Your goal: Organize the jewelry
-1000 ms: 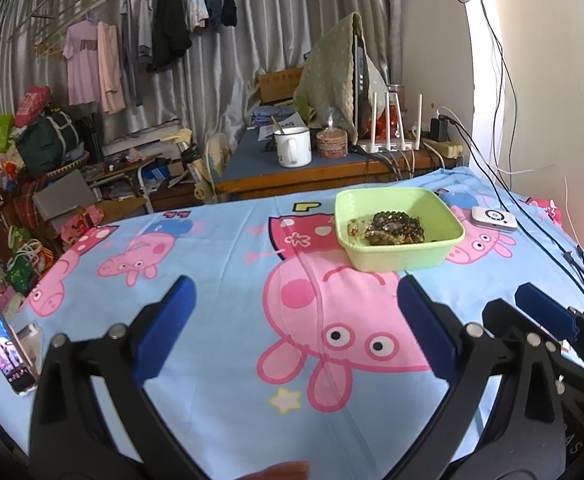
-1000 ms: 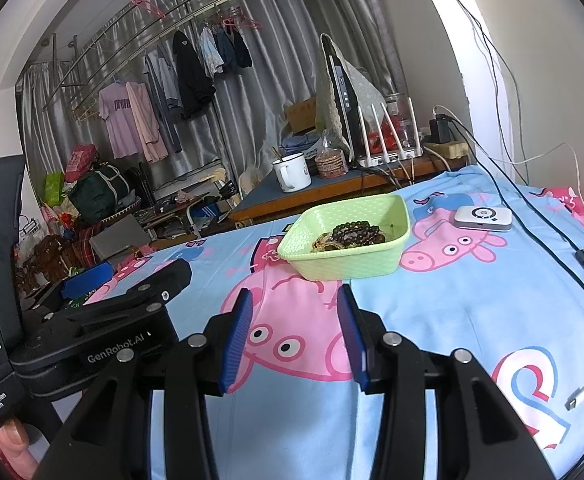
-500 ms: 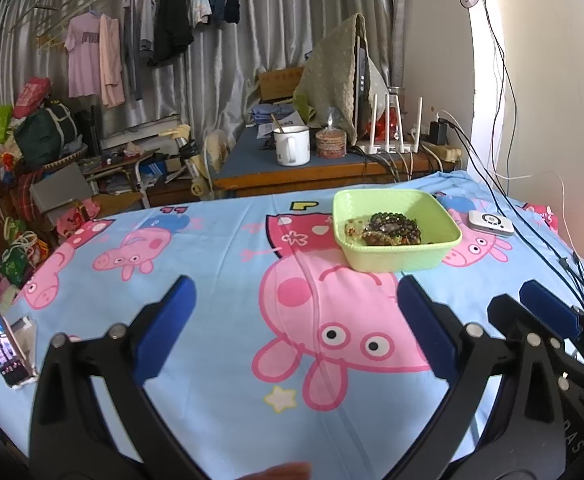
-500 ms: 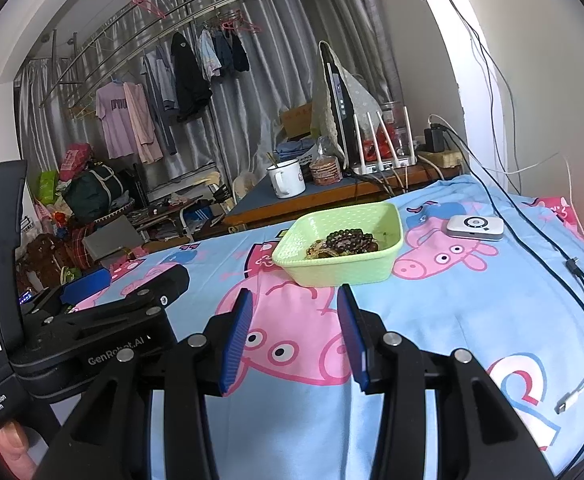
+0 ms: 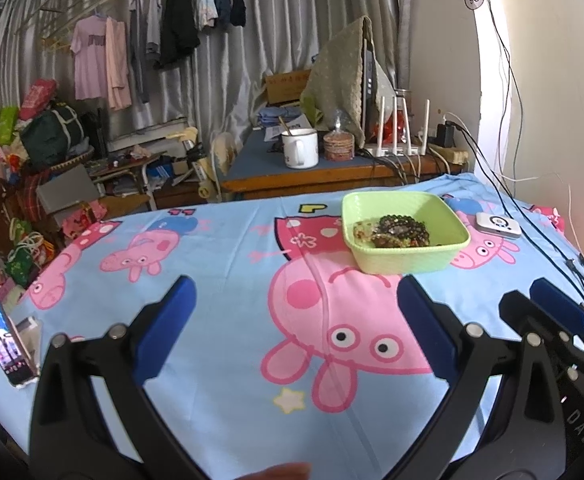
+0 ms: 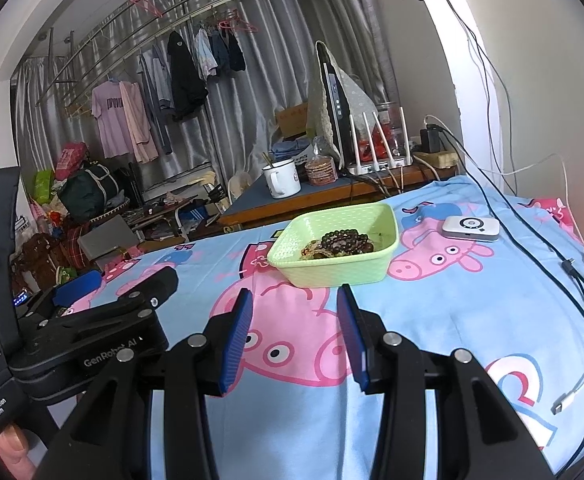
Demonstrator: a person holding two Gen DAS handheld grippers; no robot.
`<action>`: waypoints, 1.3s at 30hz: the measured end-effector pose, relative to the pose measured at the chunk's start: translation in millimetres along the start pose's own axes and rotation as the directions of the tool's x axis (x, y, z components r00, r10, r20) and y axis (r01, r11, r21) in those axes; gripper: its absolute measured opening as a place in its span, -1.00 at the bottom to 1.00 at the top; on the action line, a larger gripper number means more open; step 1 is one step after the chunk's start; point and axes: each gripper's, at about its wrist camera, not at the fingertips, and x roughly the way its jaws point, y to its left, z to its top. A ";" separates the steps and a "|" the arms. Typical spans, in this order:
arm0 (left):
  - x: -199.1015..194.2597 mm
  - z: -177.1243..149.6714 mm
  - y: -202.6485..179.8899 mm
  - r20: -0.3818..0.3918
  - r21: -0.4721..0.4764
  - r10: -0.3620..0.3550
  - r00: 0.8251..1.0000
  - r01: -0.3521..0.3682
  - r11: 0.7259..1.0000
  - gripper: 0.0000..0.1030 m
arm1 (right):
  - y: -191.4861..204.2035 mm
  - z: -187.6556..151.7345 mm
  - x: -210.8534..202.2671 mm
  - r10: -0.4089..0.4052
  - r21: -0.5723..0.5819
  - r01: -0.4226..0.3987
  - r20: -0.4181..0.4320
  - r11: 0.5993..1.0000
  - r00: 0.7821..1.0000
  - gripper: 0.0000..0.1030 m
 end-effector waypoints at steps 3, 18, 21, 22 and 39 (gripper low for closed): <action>-0.1 1.2 3.4 0.001 -0.012 -0.001 1.000 0.001 1.000 0.87 | 1.6 3.8 -1.1 -0.013 -0.011 0.013 0.004 1.000 1.000 -0.78; -2.3 4.0 4.3 0.002 -0.020 -0.001 1.000 0.001 1.000 0.87 | 3.3 13.4 -3.1 -0.032 -0.034 0.032 0.014 0.999 0.999 -0.78; -2.4 5.3 5.6 0.002 -0.029 0.000 1.000 0.000 1.000 0.87 | 4.5 16.5 -2.8 -0.032 -0.043 0.033 0.017 0.999 0.999 -0.78; -2.8 5.5 5.7 0.003 -0.031 0.001 1.000 -0.001 1.000 0.87 | 5.1 16.9 -2.3 -0.031 -0.044 0.032 0.016 0.999 0.999 -0.78; -3.5 5.7 12.7 -0.001 -0.048 0.008 1.000 -0.008 0.999 0.87 | 9.5 22.0 3.9 -0.022 -0.047 0.022 0.003 0.999 1.000 -0.78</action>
